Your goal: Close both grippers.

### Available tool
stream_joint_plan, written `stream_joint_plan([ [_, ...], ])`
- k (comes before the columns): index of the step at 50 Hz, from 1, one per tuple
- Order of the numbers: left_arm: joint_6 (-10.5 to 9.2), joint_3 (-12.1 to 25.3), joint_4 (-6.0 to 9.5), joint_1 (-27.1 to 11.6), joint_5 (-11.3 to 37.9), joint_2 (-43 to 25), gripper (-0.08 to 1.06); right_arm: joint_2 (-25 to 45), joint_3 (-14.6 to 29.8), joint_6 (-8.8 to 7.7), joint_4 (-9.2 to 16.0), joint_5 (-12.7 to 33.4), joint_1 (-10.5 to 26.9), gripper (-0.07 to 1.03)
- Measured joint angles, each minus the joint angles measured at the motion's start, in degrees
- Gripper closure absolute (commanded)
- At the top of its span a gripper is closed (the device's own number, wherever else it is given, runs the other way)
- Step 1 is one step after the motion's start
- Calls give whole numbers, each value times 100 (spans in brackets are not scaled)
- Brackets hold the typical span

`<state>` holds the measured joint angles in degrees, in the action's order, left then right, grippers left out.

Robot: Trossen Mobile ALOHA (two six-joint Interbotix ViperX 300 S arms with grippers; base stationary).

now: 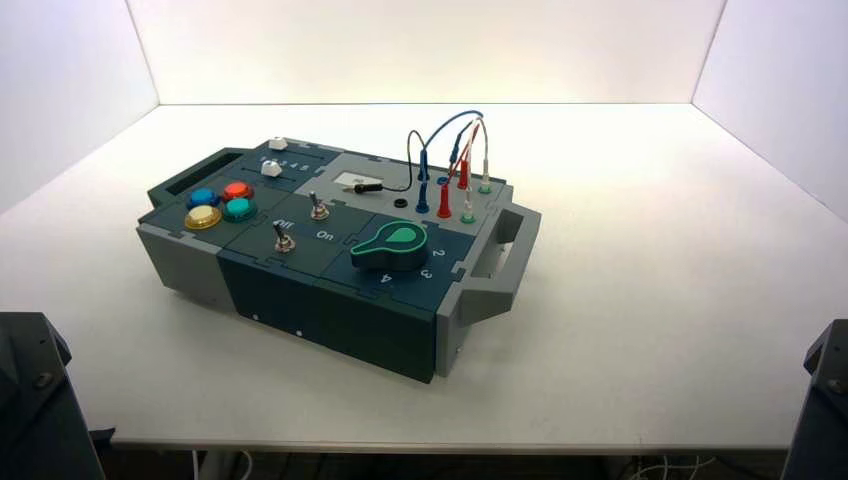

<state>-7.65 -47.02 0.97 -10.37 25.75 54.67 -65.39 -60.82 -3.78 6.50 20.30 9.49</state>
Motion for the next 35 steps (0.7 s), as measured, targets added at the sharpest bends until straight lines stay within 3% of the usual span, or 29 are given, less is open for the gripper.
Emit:
stream_joint_plan([
  [18, -9, 9, 114, -62, 9, 0, -5, 0, -88, 0, 0, -35, 0, -3],
  [35, -18, 0, 123, -105, 9, -9, -5, 18, -88, 0, 9, -79, 9, -3],
])
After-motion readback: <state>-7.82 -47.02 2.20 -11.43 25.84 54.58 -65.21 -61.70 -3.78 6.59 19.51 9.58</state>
